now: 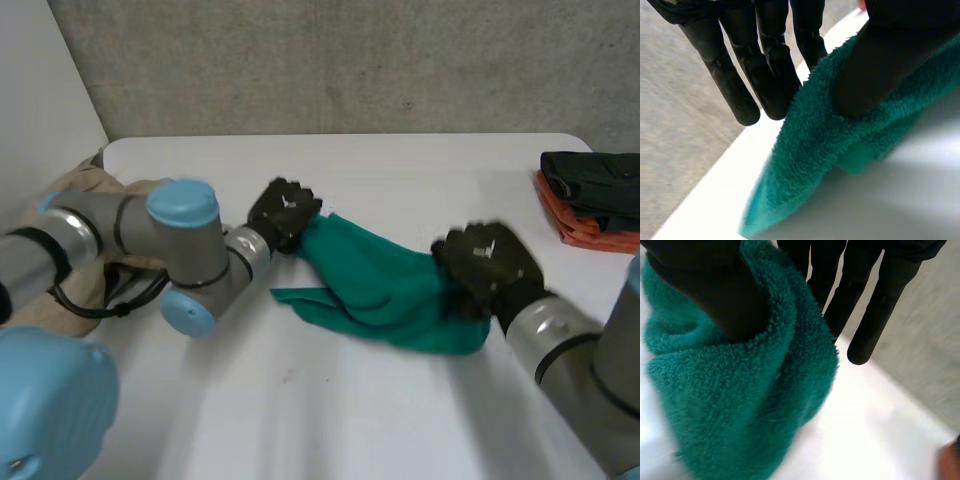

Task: Fold the laundry.

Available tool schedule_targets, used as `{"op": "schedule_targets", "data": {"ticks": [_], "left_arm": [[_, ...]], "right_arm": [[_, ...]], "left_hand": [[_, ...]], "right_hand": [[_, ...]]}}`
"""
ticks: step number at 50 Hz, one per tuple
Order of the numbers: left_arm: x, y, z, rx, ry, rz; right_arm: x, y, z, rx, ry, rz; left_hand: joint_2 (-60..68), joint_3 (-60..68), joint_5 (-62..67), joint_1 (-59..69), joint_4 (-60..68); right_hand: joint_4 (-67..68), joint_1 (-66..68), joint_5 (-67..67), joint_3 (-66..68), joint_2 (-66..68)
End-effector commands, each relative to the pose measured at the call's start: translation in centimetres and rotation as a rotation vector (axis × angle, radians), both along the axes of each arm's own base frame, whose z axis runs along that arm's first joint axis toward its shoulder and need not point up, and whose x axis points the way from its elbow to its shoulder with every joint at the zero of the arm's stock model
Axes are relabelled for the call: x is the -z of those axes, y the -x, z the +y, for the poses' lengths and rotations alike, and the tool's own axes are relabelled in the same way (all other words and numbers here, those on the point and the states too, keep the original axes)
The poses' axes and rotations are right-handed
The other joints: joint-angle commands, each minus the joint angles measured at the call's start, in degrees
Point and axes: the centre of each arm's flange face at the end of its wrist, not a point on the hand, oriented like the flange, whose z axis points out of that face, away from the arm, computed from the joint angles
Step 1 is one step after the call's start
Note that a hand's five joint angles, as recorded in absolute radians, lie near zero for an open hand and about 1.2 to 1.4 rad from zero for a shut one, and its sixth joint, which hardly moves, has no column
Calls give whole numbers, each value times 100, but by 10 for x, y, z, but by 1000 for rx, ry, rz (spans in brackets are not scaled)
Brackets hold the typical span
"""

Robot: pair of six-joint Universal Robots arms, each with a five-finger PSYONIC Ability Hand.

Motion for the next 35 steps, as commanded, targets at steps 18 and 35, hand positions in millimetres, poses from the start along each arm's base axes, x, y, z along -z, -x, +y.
{"op": "schedule_targets", "data": {"ticks": [18, 35], "left_arm": [[-150, -64, 114, -28, 46, 193], [-40, -42, 91, -103, -216, 75]], "right_arm": [[-133, -20, -113, 7, 439, -4], [-1, -26, -184, 175, 198, 81]], "left_hand": [[1163, 1207, 1445, 1397, 1149], [1163, 1207, 1445, 1397, 1149]], "right_hand": [[1157, 1692, 1431, 1306, 1257], [-5843, -5308, -5569, -5694, -5743]]}}
